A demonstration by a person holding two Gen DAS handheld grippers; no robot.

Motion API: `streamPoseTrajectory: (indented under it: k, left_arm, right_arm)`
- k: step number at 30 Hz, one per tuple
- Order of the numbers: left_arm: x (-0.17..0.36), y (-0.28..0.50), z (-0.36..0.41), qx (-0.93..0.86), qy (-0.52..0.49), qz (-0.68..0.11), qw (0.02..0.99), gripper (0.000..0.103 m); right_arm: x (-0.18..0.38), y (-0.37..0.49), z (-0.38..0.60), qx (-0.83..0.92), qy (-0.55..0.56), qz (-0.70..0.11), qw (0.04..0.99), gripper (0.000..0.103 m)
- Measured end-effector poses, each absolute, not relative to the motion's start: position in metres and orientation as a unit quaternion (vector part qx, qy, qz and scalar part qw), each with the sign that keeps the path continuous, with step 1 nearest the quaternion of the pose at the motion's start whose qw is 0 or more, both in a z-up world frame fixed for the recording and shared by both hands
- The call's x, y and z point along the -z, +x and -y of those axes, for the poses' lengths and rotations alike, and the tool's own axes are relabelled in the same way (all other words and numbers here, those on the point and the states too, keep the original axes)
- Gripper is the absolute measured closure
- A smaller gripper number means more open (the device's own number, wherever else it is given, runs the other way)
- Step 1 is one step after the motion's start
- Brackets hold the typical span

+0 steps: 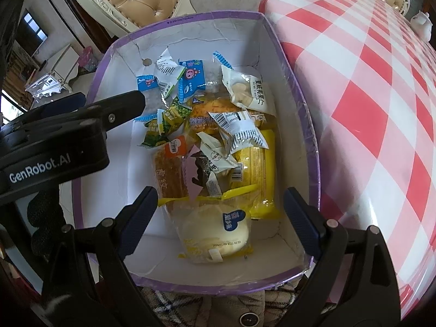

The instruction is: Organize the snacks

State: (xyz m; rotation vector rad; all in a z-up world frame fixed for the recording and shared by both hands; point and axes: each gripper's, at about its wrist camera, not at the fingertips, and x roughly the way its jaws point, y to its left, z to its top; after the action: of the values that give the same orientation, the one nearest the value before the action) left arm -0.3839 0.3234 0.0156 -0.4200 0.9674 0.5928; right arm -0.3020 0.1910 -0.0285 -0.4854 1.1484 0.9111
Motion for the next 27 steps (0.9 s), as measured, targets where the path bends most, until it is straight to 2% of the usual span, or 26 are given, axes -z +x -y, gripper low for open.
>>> streamPoseTrajectory:
  k: [27]
  left_arm:
    - [-0.0135, -0.3835, -0.324, -0.278, -0.197, -0.459, 0.821, 0.0]
  right_arm:
    - [0.0302, -0.3042, -0.1878, -0.41, -0.219, -0.519, 0.717, 0.009]
